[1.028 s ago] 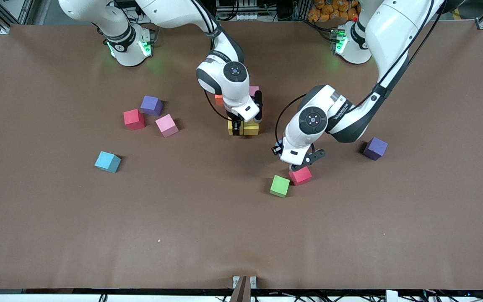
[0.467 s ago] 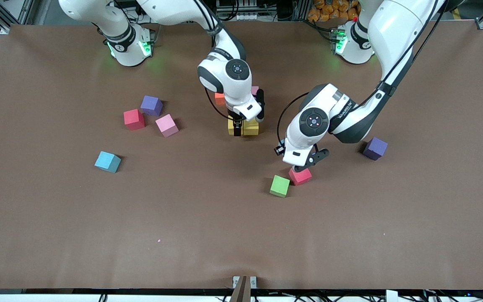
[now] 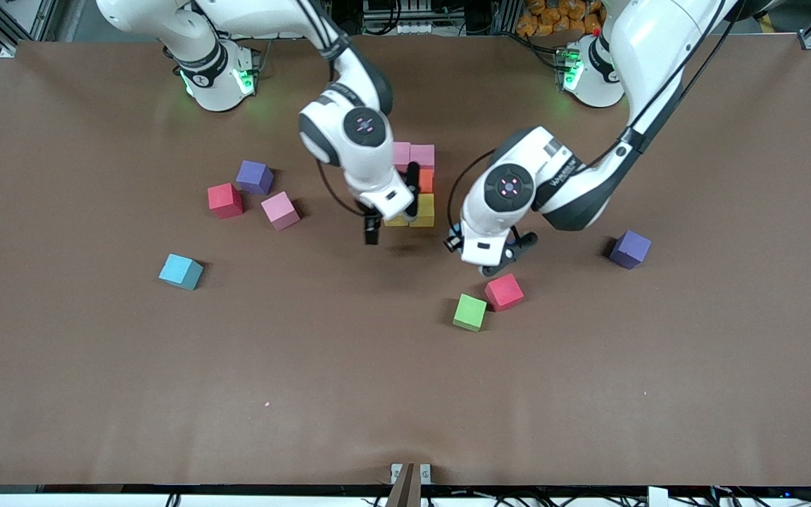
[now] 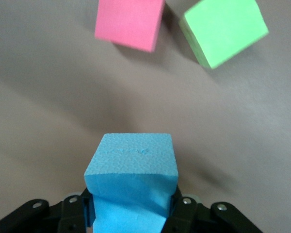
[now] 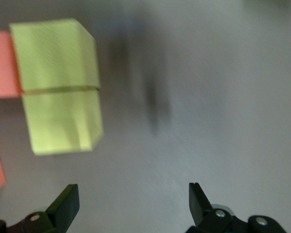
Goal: Form number 2 with 11 blocks
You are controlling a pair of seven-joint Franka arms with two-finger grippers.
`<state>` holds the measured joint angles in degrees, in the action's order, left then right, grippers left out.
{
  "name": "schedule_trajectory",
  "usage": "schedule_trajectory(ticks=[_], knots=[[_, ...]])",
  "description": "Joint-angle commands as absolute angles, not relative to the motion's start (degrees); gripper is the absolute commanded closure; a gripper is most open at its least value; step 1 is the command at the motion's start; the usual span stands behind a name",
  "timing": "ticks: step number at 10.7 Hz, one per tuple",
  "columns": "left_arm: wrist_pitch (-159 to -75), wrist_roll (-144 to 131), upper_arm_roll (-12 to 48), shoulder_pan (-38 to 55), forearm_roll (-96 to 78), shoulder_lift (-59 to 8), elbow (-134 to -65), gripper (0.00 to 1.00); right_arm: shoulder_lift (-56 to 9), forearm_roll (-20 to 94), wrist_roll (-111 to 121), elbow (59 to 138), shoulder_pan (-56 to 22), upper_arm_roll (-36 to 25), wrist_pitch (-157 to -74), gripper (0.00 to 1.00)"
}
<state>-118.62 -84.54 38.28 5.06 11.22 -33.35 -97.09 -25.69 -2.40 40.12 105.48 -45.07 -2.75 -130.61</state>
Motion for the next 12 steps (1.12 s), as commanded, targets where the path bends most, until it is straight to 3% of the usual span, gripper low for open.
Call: schedule_trajectory(ticks=[1,6,9,12], knots=[[-116.89,-92.95,39.29,8.68,8.36,-33.92,-93.79,0.51,-22.24,-1.41,41.57,106.26,-37.21,-2.37,-127.98,0.00],[-117.77,-118.87,39.03,18.88,7.29,-36.99,-90.89,0.54,-22.06,-1.58,44.45,105.20,-19.38,-2.55,-124.37,0.00],[-123.46,-132.59,38.33,22.66,7.64,-38.40,-90.00,0.56,-22.07,-1.32,64.82,106.08,-10.13,-2.37,-124.81,0.00],[-132.16,-142.35,31.32,30.81,7.82,-39.46,-90.00,0.56,-20.84,-1.32,71.88,110.55,-6.42,-2.46,-125.24,0.00]])
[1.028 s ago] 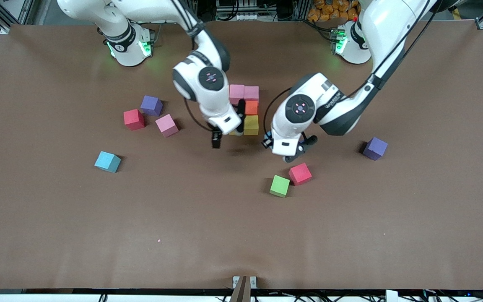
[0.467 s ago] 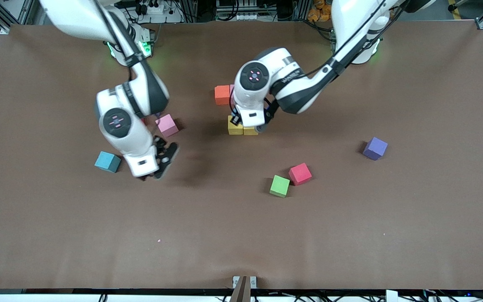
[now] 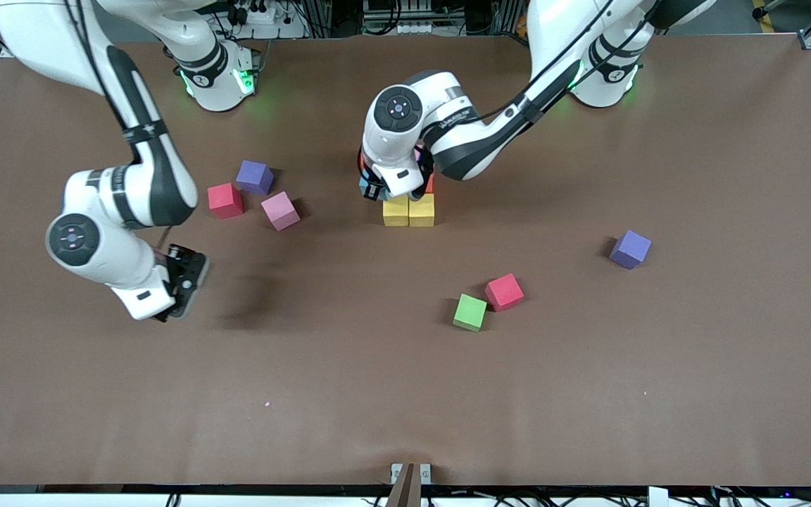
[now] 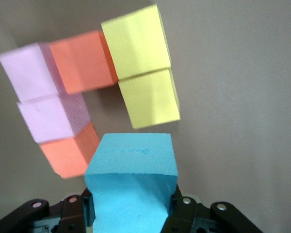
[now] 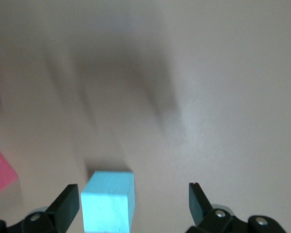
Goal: Form number 2 with 11 blocks
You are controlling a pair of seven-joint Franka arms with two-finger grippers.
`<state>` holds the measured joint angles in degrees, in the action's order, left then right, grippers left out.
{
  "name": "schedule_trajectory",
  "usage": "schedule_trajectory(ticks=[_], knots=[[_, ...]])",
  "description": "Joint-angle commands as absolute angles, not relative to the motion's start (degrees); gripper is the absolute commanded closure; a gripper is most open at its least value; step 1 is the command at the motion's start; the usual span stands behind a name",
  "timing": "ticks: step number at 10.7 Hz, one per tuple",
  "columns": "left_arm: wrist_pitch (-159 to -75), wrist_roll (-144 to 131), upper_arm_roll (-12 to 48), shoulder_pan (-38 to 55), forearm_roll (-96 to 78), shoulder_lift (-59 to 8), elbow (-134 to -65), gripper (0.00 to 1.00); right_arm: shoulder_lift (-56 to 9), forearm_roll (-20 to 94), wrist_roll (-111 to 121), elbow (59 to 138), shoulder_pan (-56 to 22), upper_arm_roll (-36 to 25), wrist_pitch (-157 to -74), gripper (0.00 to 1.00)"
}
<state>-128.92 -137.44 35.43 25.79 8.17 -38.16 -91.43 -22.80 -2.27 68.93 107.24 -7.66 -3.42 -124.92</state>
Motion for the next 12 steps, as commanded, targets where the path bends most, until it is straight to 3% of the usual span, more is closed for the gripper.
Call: schedule_trajectory(ticks=[1,3,5,12], knots=[[-134.01,-145.34,27.72,34.68,7.91,-39.55,-90.09,0.57,-20.31,-1.41,72.59,112.13,-6.24,-2.55,-126.03,0.00],[-136.83,-150.97,23.66,39.19,7.82,-39.64,-90.35,0.57,-18.21,-1.58,73.64,119.22,-5.54,-2.55,-132.84,0.00],[-141.49,-155.28,23.47,38.85,7.91,-39.73,-90.70,0.57,-16.35,-1.93,74.27,125.66,-5.10,-2.64,-140.77,0.00],[-142.56,-158.73,21.80,39.02,8.70,-41.13,-92.64,0.57,-19.51,-2.11,77.25,126.39,-0.18,-2.55,-143.08,0.00]])
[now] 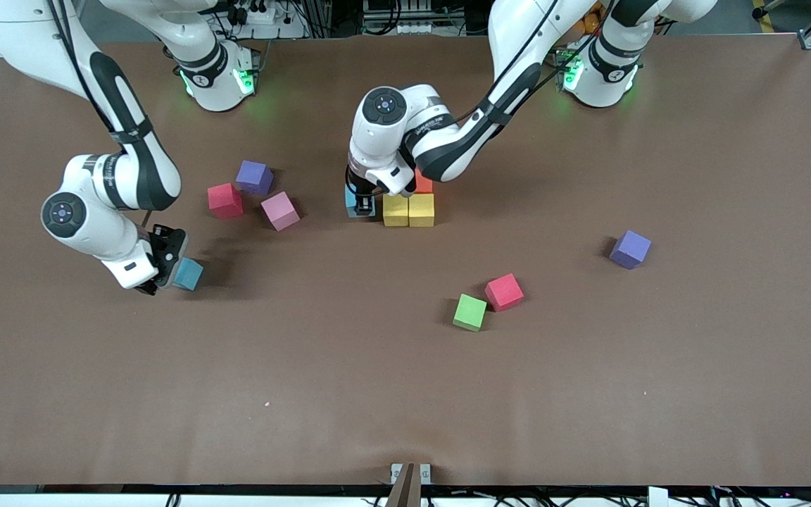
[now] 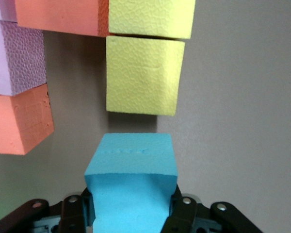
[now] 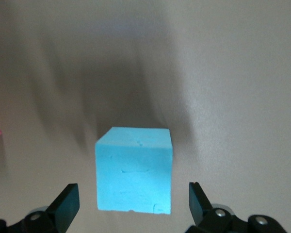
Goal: Form number 2 with 11 blocks
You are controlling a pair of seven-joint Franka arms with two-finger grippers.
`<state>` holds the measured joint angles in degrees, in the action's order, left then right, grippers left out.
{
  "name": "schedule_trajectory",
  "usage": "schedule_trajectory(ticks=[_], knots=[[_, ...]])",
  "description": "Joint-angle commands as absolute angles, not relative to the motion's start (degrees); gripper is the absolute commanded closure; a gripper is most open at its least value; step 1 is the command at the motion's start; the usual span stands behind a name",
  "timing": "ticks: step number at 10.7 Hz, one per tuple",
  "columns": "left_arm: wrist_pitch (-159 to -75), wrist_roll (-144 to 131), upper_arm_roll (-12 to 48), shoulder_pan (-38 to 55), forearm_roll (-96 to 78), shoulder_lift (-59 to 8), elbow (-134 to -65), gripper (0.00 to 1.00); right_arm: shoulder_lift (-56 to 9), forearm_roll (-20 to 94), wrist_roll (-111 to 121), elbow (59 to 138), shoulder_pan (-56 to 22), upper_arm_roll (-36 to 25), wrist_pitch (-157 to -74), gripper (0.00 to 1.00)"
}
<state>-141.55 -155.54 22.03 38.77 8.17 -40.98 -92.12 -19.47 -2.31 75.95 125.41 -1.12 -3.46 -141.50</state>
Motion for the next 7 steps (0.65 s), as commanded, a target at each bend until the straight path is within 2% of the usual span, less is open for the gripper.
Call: schedule_trajectory(ticks=[1,7], knots=[[-142.56,-158.64,21.80,39.11,8.79,-41.57,-92.64,0.57,-20.03,-2.11,77.60,126.39,-0.09,-2.55,-143.78,0.00],[-142.56,-158.21,21.71,38.94,11.25,-43.24,-92.55,0.57,-23.20,-1.41,77.96,124.90,0.53,-2.37,-144.84,0.00]])
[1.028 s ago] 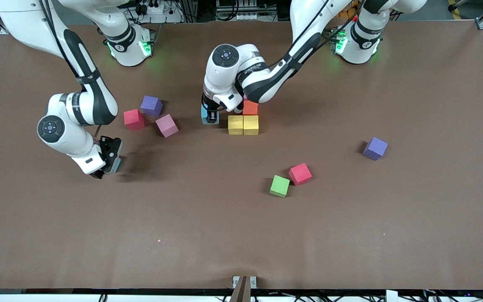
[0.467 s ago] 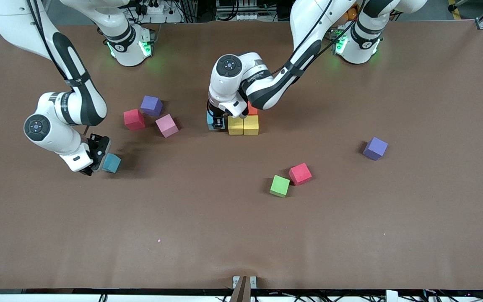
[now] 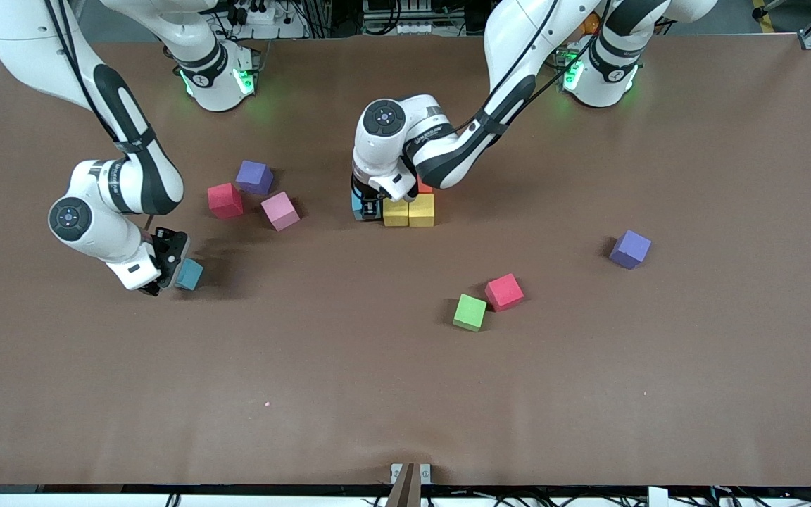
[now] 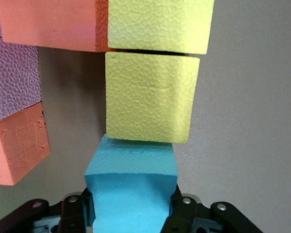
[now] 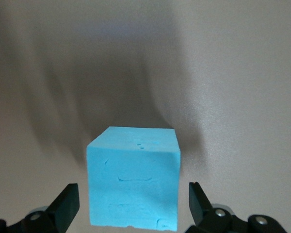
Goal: Form number 2 with 11 blocks
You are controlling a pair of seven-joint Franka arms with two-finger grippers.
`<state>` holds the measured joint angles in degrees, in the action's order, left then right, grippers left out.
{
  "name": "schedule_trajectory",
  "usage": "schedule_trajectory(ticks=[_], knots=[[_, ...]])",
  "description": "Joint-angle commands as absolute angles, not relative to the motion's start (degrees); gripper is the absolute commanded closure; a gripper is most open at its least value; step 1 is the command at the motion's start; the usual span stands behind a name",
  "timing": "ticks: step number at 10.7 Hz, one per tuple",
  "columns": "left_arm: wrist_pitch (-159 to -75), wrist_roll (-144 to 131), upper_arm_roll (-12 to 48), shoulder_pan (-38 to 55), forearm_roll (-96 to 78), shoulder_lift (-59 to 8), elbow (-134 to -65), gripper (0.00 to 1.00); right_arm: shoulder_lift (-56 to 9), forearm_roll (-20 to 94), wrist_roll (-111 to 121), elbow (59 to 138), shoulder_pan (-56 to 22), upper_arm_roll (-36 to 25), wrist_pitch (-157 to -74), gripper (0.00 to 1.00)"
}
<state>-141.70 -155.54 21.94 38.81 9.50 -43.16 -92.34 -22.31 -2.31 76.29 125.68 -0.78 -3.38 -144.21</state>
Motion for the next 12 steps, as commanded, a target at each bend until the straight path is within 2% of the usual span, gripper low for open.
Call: schedule_trajectory(ticks=[1,7,8,9,10,12], knots=[[-142.65,-158.12,21.53,39.02,11.51,-43.68,-92.46,0.57,-23.29,-1.41,77.78,124.46,0.35,-2.37,-144.76,0.00],[-142.65,-157.06,21.27,38.94,12.83,-44.03,-92.37,0.55,-23.82,-1.32,77.43,124.01,0.17,-2.20,-144.76,0.00],[-142.99,-157.06,21.36,38.76,14.49,-44.12,-92.37,0.54,-23.82,-1.32,77.43,124.01,0.18,-2.20,-144.76,0.19],[-143.43,-157.06,21.36,38.67,14.76,-44.47,-92.37,0.53,-23.82,-1.32,77.43,123.75,0.09,-2.11,-144.76,0.44],[-143.61,-157.06,21.36,38.67,14.77,-44.65,-92.29,0.53,-23.73,-1.32,77.43,123.31,0.09,-2.11,-144.23,0.54],[-144.23,-157.06,21.36,38.67,14.77,-45.08,-92.20,0.52,-23.73,-1.32,77.34,122.35,-0.17,-1.59,-143.97,0.52]])
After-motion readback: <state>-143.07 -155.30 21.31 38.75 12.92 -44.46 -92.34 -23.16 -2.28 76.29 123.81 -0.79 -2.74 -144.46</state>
